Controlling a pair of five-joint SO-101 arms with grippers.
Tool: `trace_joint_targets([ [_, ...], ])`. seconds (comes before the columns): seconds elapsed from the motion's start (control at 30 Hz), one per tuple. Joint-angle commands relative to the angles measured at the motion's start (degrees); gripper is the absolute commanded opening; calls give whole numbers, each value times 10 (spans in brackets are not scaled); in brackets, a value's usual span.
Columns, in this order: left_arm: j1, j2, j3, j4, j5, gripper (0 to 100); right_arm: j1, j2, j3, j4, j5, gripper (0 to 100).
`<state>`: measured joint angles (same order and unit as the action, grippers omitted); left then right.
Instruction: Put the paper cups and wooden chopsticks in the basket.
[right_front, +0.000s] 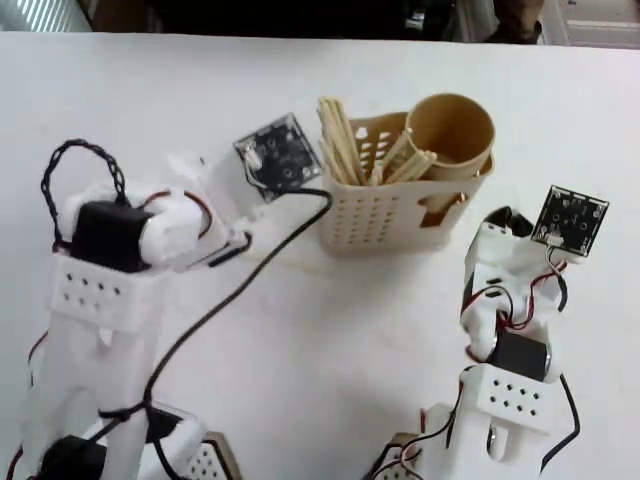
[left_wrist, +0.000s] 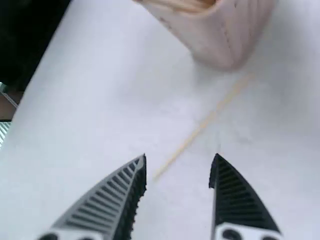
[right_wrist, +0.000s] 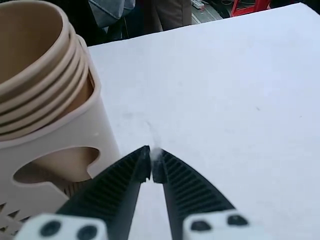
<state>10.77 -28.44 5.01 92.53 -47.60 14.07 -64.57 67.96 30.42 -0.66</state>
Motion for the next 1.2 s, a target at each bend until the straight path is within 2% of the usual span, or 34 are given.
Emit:
trace_joint_targets([
  [0.0,-23,-15,150,-55,-76,211,0,-5,-4,-12,5,18],
  [0.13,-22,-15,310,-187,-143,211,0,-5,-4,-12,5,18],
  [0.23,-20,-15,379,-255,-200,211,0,-5,-4,-12,6,18],
  [0.43,-20,0,413,-302,-227,212,0,-5,-4,-12,6,18],
  [0.6,-22,126,334,-303,-227,212,0,-5,-4,-12,6,18],
  [0.8,-22,298,193,-246,-231,212,0,-5,-4,-12,6,18],
  [0.97,-23,371,115,-247,-232,212,0,-5,-4,-12,6,18],
  [1.17,-21,442,88,-244,-263,211,0,-5,-4,-12,6,18],
])
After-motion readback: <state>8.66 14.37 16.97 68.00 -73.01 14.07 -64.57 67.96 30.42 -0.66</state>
